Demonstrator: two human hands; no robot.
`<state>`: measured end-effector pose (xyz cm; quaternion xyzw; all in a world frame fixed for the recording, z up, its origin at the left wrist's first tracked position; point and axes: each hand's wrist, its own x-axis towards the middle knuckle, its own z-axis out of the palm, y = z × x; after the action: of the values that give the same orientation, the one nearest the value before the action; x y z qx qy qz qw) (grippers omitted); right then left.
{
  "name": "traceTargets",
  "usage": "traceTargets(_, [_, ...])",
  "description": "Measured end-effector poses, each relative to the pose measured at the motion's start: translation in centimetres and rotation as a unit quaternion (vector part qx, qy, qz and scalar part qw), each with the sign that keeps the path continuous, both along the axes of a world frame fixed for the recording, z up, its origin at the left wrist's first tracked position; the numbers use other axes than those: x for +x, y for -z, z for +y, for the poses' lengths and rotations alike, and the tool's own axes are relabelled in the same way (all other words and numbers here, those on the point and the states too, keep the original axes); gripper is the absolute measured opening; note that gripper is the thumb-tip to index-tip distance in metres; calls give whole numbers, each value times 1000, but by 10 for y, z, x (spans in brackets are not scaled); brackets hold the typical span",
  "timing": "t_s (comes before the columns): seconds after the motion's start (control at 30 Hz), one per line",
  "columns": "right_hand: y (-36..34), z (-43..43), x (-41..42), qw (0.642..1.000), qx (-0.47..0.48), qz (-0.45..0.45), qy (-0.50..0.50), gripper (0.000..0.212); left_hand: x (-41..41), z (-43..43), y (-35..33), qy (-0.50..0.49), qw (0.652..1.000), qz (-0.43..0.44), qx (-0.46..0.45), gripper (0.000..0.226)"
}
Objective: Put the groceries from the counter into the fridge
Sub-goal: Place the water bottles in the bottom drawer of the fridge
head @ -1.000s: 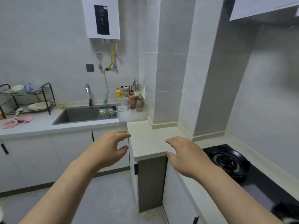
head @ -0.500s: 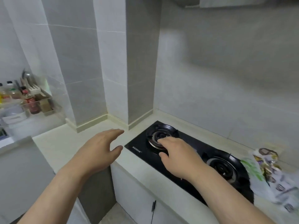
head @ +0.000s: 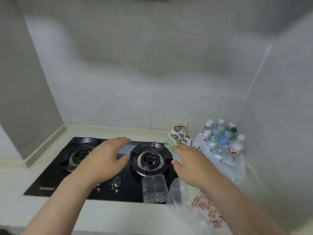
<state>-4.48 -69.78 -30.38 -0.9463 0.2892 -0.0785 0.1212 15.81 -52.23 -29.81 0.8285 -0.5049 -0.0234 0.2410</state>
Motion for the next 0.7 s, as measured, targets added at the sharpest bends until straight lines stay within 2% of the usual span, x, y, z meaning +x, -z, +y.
traceTargets(0.37, [11,-116,-112,991,6,-30,132,46,-83,-153,13,132,991,10,6,54])
traceTargets(0.6, [30,-179,-160,985,11,-32,169,41,-123,-229,32,157,987,34,18,56])
traceTargets(0.7, [37,-204,-176,980,33,-40,193,46,-137,-257,37,161,985,49,22,60])
